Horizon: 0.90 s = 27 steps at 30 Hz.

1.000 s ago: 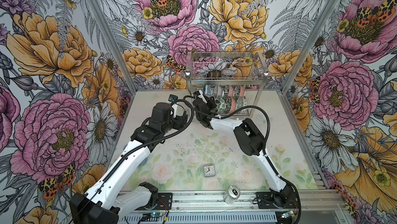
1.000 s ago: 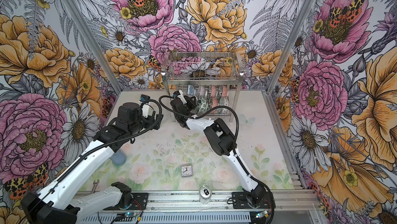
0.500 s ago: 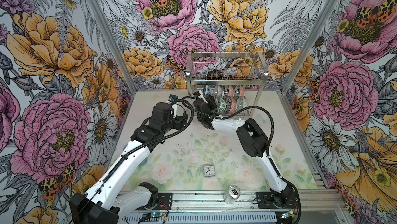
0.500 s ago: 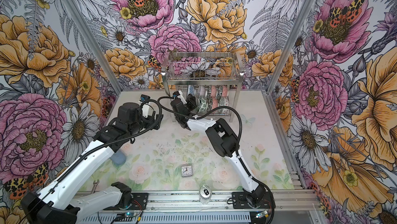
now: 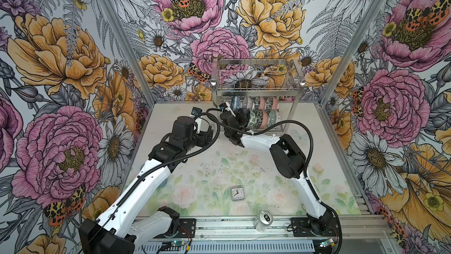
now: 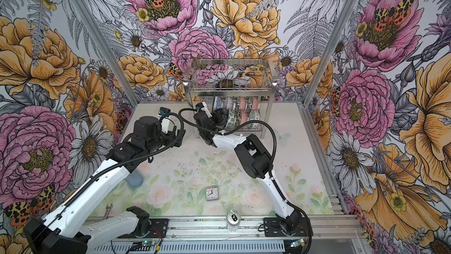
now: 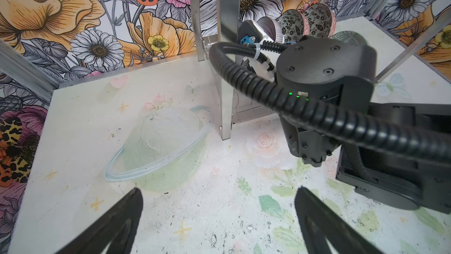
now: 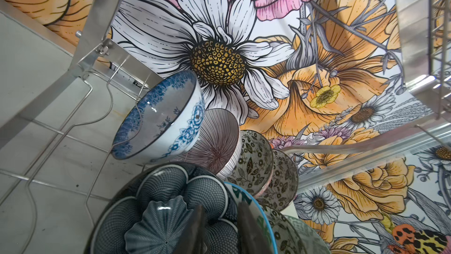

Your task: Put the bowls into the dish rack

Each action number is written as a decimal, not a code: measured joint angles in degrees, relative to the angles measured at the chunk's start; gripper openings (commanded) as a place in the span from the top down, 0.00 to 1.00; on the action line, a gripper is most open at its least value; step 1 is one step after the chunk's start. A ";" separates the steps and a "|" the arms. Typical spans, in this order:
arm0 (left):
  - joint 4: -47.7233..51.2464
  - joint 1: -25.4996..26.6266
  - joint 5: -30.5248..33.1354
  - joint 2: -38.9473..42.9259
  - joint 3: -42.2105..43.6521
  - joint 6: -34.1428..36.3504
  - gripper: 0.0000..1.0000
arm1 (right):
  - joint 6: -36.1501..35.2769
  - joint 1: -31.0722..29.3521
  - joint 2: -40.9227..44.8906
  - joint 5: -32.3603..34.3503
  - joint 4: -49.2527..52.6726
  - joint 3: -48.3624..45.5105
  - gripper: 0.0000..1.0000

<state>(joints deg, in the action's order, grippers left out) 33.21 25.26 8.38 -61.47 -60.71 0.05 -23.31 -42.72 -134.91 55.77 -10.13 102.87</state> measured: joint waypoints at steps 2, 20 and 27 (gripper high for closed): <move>0.00 0.00 0.00 0.00 0.00 0.00 0.01 | 2.19 0.00 0.61 -1.70 2.16 -0.15 0.63; 0.00 0.00 -0.04 0.00 -0.02 0.15 0.01 | 17.33 1.86 9.60 -19.96 25.59 1.36 0.24; 0.00 -0.04 -0.28 0.00 -0.02 0.15 0.01 | 17.31 2.05 4.70 -21.99 31.50 7.10 0.22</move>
<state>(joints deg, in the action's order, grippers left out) 33.21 25.21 8.10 -61.47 -60.73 0.21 -6.00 -40.66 -130.21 33.78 21.37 109.97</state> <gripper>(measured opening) 0.986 0.782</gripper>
